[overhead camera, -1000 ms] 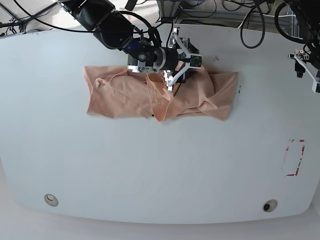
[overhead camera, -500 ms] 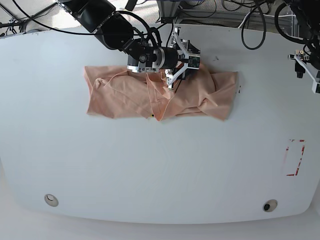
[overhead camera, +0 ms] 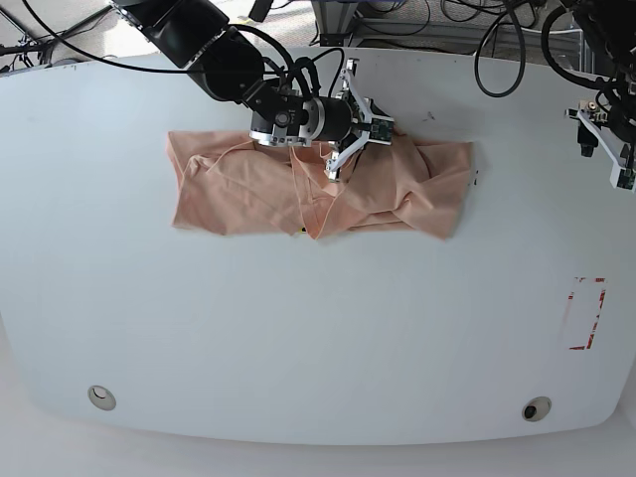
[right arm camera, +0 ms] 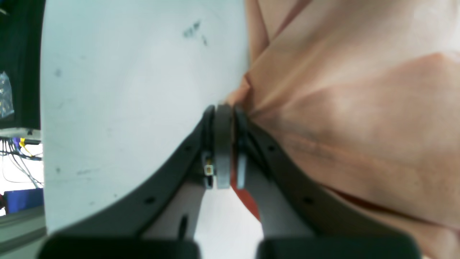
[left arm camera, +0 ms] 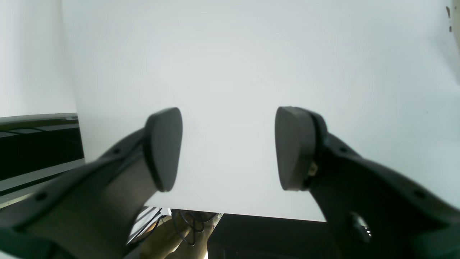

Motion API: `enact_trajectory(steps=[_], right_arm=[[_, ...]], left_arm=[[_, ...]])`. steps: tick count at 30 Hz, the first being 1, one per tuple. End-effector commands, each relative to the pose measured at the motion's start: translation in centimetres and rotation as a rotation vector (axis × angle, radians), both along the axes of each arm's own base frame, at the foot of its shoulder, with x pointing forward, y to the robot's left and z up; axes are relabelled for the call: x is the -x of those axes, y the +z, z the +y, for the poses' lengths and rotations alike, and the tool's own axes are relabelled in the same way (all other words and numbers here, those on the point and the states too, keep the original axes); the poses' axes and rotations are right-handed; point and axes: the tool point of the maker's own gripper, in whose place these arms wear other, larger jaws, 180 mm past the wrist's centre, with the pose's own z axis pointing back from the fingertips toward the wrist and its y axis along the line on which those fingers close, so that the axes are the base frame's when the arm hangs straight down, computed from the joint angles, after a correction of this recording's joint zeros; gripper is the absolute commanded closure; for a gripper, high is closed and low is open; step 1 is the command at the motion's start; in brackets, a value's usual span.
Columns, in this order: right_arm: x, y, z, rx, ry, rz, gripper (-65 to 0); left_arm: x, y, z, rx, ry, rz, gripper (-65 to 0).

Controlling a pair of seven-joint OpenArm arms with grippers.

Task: Fold the T-shirt properly
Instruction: 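Grasp the folded layer with the right gripper and pull it toward its end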

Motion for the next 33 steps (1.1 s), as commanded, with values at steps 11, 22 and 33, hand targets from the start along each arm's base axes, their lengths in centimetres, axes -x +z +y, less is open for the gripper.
enact_trajectory(steps=[11,22,33], right_arm=[[-3.2,6.6,-2.1,-0.036,-0.104,-0.149,0.0],[-5.0,9.1,-6.5,0.023,-0.264,-0.21,0.0],[-2.2,7.0,-8.0,0.051,-0.317,-0.115,-10.0]], left_arm=[[-1.6,1.3,-0.3,-0.018,-0.035,-0.046,-37.8],[-2.0,0.8,-1.5,-0.006,-0.073,-0.033,-37.8],[-2.6,0.0,-3.3,0.011,-0.129,-0.015,-37.8]])
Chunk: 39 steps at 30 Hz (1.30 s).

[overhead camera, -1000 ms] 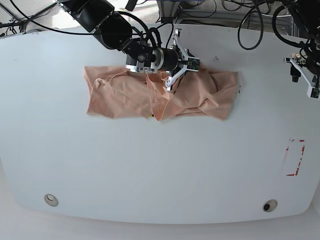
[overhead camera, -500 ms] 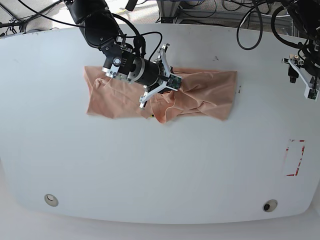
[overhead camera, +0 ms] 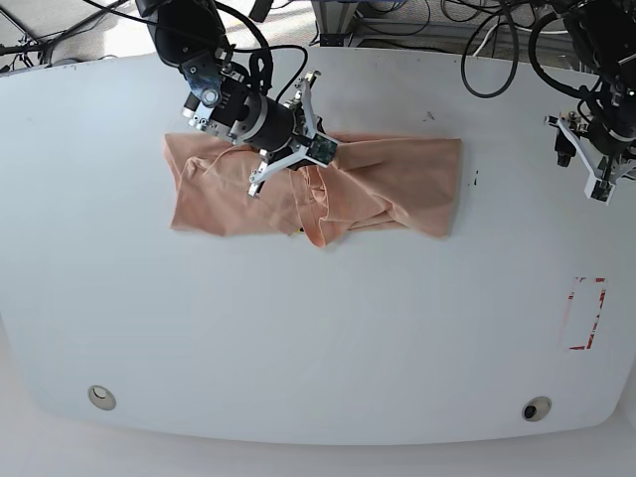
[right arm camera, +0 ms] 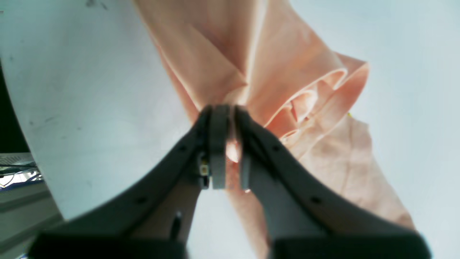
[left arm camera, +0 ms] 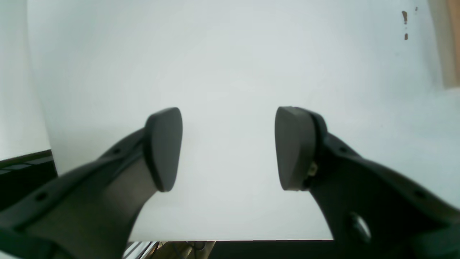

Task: Fold the T-shirt properly
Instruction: 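Grasp the folded layer with the right gripper and pull it toward its end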

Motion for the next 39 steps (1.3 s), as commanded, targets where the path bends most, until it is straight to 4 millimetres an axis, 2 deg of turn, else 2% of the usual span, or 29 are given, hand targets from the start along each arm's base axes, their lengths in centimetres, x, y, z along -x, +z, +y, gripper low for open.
enact_trajectory(steps=[1,3,6,7,10,12,14,17,19,24,27,35,39], right_arm=[[0.1,0.7,0.4,-0.033,0.001,-0.013,-14.1],[0.2,0.7,0.3,-0.032,-0.002,-0.011,-25.8],[-0.8,0.8,-1.4,-0.019,-0.057,-0.021,-37.7],[-1.3,0.8,-2.2,-0.015,-0.086,-0.027,-39.3],[-2.7,2.2,-2.9,-0.106,-0.161,-0.026,-38.7],[-4.2,4.0,-3.7,-0.215,-0.22,-0.032,-36.6],[-5.3,5.8,-3.0,-0.304,-0.209,-0.045,-34.6],[-5.8,6.2,-2.7,-0.319,-0.201,-0.023,-33.6],[-7.1,6.4,-2.2,-0.316,-0.203,-0.006,-35.0],[-8.8,4.3,-1.4,-0.297,-0.219,0.13,-41.1],[-9.0,3.4,-0.9,-0.32,-0.217,0.195,-42.3],[-9.0,-0.1,-0.8,-0.315,-0.239,0.324,-41.7],[-9.7,-0.3,-0.7,-0.334,-0.246,0.33,-41.5]], left_arm=[[-0.6,1.0,0.2,-0.018,-0.012,-0.032,-37.8],[-0.6,1.0,0.2,-0.018,-0.012,-0.032,-37.8],[-0.6,1.0,0.2,-0.018,-0.012,-0.032,-37.8],[-0.6,1.0,0.2,-0.018,-0.012,-0.032,-37.8],[-0.6,1.0,0.2,-0.018,-0.012,-0.032,-37.8],[-0.6,1.0,0.2,-0.018,-0.012,-0.032,-37.8],[-0.6,1.0,0.2,-0.018,-0.012,-0.032,-37.8],[-0.6,1.0,0.3,-0.019,-0.012,-0.032,-37.8],[-0.6,1.0,0.3,-0.019,-0.012,-0.032,-37.8],[-0.6,1.0,0.3,-0.019,-0.012,-0.032,-37.8],[-0.6,1.0,0.3,-0.019,-0.012,-0.032,-37.8],[-0.6,1.0,0.3,-0.019,-0.012,-0.032,-37.8],[-0.6,1.0,0.3,-0.019,-0.012,-0.032,-37.8]])
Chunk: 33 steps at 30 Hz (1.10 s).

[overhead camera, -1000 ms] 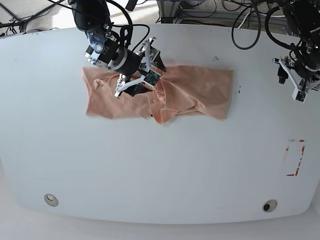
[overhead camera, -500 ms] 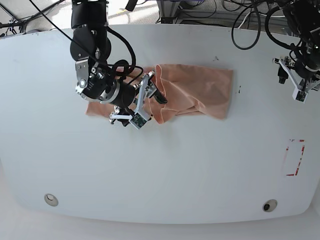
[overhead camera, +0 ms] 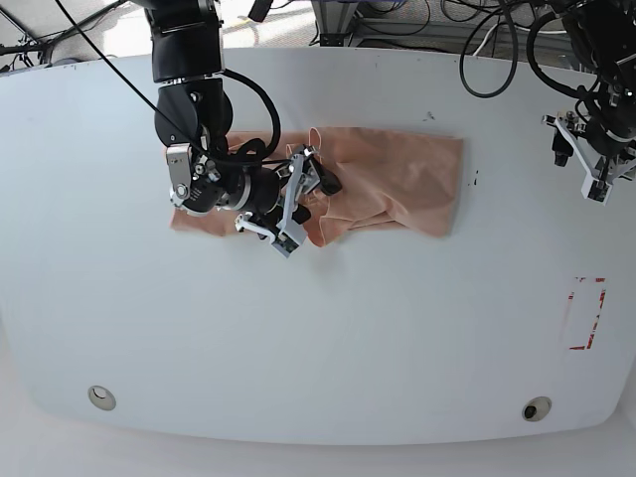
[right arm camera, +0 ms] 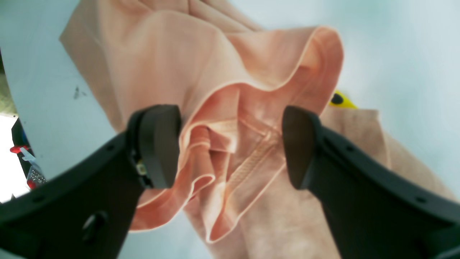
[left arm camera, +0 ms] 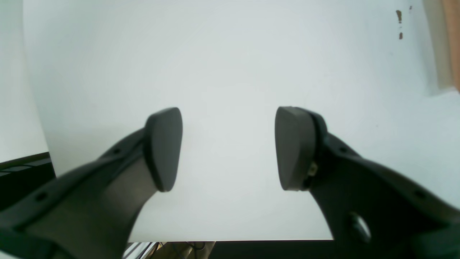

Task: Fold the T-shirt properly
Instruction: 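Grasp the folded layer with the right gripper and pull it toward its end, then lower the left gripper onto the folded shirt beside the right gripper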

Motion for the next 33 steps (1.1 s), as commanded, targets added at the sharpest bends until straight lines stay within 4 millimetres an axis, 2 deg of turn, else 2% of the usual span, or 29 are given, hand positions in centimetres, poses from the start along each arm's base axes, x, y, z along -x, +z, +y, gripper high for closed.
enact_trajectory(steps=[1,4,12,15,16,17,20,21,23,27,30,33], right_arm=[[-1.7,2.0,0.6,-0.066,-0.014,-0.065,-41.5],[-1.9,2.2,0.7,-0.075,-0.019,-0.07,-41.5],[-2.3,3.3,2.7,-0.122,-0.012,-0.085,-41.5],[-2.2,3.1,3.0,-0.127,-0.012,-0.077,-40.6],[-2.2,2.8,3.1,-0.128,-0.013,-0.066,-37.9],[-2.2,2.6,3.1,-0.128,-0.014,-0.06,-32.5],[-2.5,2.9,3.2,-0.148,-0.023,-0.075,-14.6],[-2.6,3.0,3.2,-0.155,-0.027,-0.078,-6.8],[-2.5,2.5,3.0,-0.149,-0.028,-0.064,-0.3],[-2.4,2.5,2.7,-0.145,-0.034,-0.066,0.0],[-2.2,3.2,1.3,-0.117,-0.032,-0.107,0.0],[-2.1,4.0,0.9,-0.11,-0.031,-0.141,0.0]], left_arm=[[-0.6,1.1,0.4,-0.019,-0.008,-0.035,-37.8],[-0.6,1.1,0.3,-0.017,-0.007,-0.035,-37.8],[-0.6,1.1,0.3,-0.016,-0.007,-0.034,-37.8],[-0.6,1.1,0.3,-0.016,-0.007,-0.034,-37.8],[-0.6,1.1,0.3,-0.016,-0.007,-0.034,-37.8],[-0.6,1.1,0.3,-0.016,-0.007,-0.034,-37.8],[-0.6,1.1,0.3,-0.016,-0.007,-0.034,-37.8],[-0.6,1.1,0.3,-0.016,-0.007,-0.034,-37.8],[-0.6,1.1,0.3,-0.016,-0.007,-0.034,-37.8],[-0.6,1.1,0.3,-0.016,-0.007,-0.034,-37.8],[-0.6,1.0,0.3,-0.016,-0.008,-0.034,-37.8],[-0.9,0.7,-0.5,-0.009,-0.035,-0.025,-37.8]])
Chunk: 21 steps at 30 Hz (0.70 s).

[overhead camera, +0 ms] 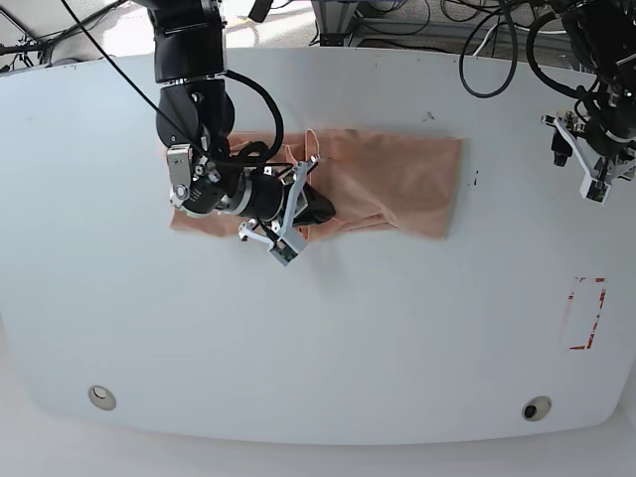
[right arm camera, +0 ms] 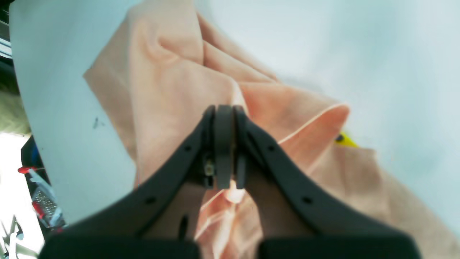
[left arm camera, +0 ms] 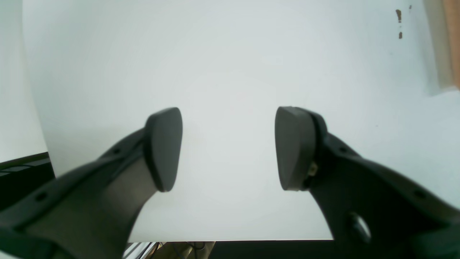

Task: Fold the T-shirt properly
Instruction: 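Lower the left gripper onto the folded shirt beside the right gripper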

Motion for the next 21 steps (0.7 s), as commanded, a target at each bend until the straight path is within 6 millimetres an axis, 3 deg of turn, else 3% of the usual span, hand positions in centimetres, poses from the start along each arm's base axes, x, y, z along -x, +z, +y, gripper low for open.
enact_trajectory(steps=[1,12,17,21], right_arm=[[-1.1,2.6,-0.4,-0.016,-0.009,-0.091,0.0],[-2.3,3.2,-5.1,-0.014,-0.158,-0.11,0.0],[-2.3,3.0,-5.2,-0.008,-0.157,-0.109,0.0],[-2.2,3.0,-5.3,-0.006,-0.157,-0.108,0.0]], left_arm=[[-0.8,0.8,-0.4,-0.008,-0.031,-0.027,-37.8],[-1.4,-0.1,-3.0,0.015,-0.108,-0.008,-37.8],[-4.3,0.6,-6.6,0.098,-0.118,-0.092,-36.2],[-7.9,1.9,-11.2,0.175,-0.145,-0.178,-34.2]])
